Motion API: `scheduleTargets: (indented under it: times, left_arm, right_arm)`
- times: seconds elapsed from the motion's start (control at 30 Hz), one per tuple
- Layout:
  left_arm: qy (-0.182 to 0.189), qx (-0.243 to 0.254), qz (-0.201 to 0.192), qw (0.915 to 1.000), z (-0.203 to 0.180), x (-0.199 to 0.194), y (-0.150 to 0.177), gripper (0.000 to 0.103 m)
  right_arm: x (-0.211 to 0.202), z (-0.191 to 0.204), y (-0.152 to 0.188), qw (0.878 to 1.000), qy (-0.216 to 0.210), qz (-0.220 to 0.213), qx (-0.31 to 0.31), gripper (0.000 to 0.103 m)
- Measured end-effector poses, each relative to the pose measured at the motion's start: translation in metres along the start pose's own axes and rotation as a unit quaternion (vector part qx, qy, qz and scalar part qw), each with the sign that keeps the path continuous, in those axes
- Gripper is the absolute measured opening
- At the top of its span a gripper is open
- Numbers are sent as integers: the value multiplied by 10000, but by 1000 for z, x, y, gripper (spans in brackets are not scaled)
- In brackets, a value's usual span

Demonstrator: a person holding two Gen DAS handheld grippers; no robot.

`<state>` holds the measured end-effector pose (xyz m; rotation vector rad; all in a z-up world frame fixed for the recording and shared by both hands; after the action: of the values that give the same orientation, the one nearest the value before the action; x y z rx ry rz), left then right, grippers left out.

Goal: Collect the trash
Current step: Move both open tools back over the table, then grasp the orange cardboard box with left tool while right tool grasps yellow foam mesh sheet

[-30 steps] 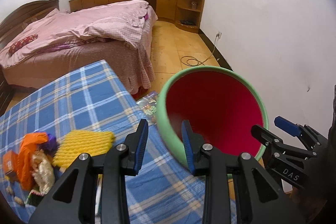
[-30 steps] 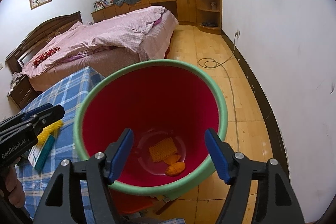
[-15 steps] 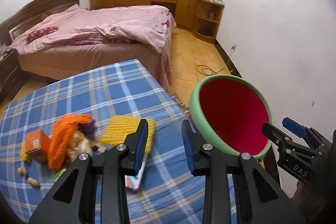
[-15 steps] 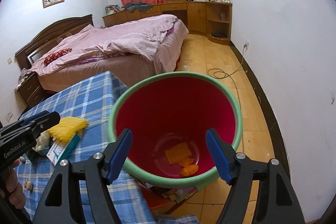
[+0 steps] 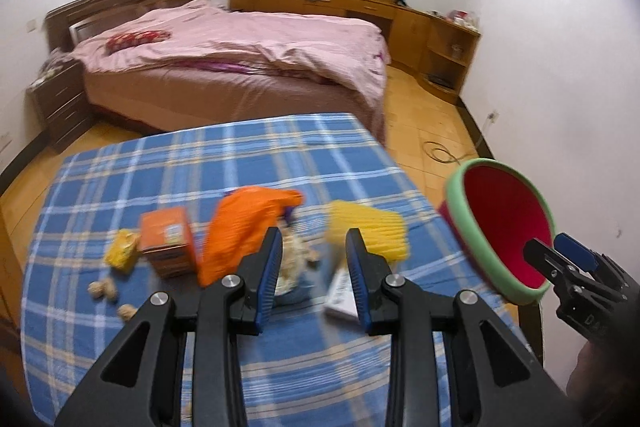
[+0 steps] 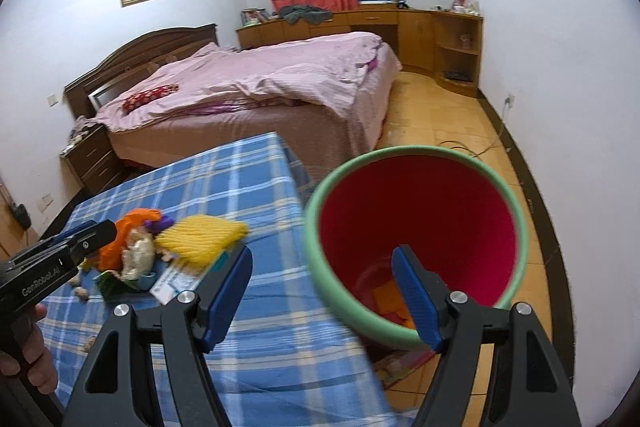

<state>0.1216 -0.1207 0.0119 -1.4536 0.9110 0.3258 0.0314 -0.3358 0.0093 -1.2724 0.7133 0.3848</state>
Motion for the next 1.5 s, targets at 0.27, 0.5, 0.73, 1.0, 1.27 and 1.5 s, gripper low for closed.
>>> scheduleTargets:
  times: [0.27,0.5,0.73,1.0,1.27,1.5]
  left_arm:
    - [-339,-421,26,9985,51,-2,10,33]
    - [-595,-739,43,9955,89,-1,15,33]
    - [-781,-846,111,9933,113,11,13,53]
    - [-761,-624,186,9950,107,34,2,53]
    - [-862,-509,376,9943,104,59,-1,53]
    - [-795,-794,522,9923,114,71,5,53]
  right_arm:
    - [22,34,7,9988,-394,270,-108,75]
    - [45,60,4,9966,-643,460,-252,75]
    - [74,83,-6,9942,-792,619,-386,79]
    - [103,101,-8,9916,-825,793,-603,81]
    - [127,101,-4,9891,-787,1083,-616,64]
    - [131,101,-2,9883,-887,1052,-659,44]
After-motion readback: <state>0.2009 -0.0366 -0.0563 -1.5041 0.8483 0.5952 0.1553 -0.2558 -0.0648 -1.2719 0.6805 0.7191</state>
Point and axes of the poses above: each gripper's, at about its wrist camera, not at the fingertips, and x roughly the way its jaws point, z to its left, y to its underside, the point moved 3 cm from there along x, roughly the way its jaws point, and after that the axes turned 3 degrees about z, right-handed, at the moved point
